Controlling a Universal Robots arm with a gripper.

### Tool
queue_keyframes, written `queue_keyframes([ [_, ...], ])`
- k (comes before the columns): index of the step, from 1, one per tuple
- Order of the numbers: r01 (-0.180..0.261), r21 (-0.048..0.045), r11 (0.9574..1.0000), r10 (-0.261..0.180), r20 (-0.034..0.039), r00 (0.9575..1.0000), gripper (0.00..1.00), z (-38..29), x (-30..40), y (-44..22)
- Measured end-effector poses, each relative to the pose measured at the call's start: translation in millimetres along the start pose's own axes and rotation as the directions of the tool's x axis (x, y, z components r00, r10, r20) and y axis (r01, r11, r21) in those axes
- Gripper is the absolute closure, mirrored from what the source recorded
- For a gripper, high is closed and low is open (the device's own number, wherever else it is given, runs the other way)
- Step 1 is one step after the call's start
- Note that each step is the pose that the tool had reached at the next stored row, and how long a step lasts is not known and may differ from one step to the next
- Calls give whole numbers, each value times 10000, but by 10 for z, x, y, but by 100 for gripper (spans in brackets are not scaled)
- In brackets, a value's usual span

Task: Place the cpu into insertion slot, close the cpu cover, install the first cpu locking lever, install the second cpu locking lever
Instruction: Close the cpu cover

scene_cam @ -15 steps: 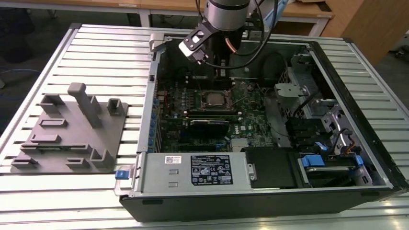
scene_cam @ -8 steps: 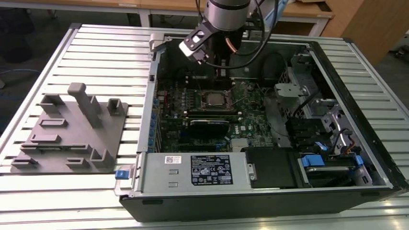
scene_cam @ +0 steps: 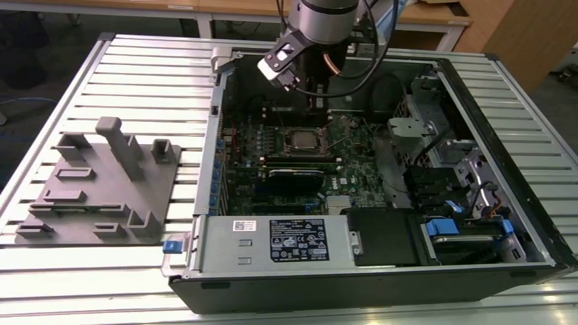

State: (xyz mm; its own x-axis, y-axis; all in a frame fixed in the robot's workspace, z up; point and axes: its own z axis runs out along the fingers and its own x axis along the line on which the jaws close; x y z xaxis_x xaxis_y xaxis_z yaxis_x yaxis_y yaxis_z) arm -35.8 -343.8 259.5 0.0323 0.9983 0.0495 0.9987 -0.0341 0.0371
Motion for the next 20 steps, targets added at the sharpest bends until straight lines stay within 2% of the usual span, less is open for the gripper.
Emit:
queue_keyframes([
  [14, 0, 0, 10000, 0, 0, 10000, 89, 15, 22, 228],
  [20, 0, 1, 10000, 0, 2, 10000, 89, 9, 25, 240],
])
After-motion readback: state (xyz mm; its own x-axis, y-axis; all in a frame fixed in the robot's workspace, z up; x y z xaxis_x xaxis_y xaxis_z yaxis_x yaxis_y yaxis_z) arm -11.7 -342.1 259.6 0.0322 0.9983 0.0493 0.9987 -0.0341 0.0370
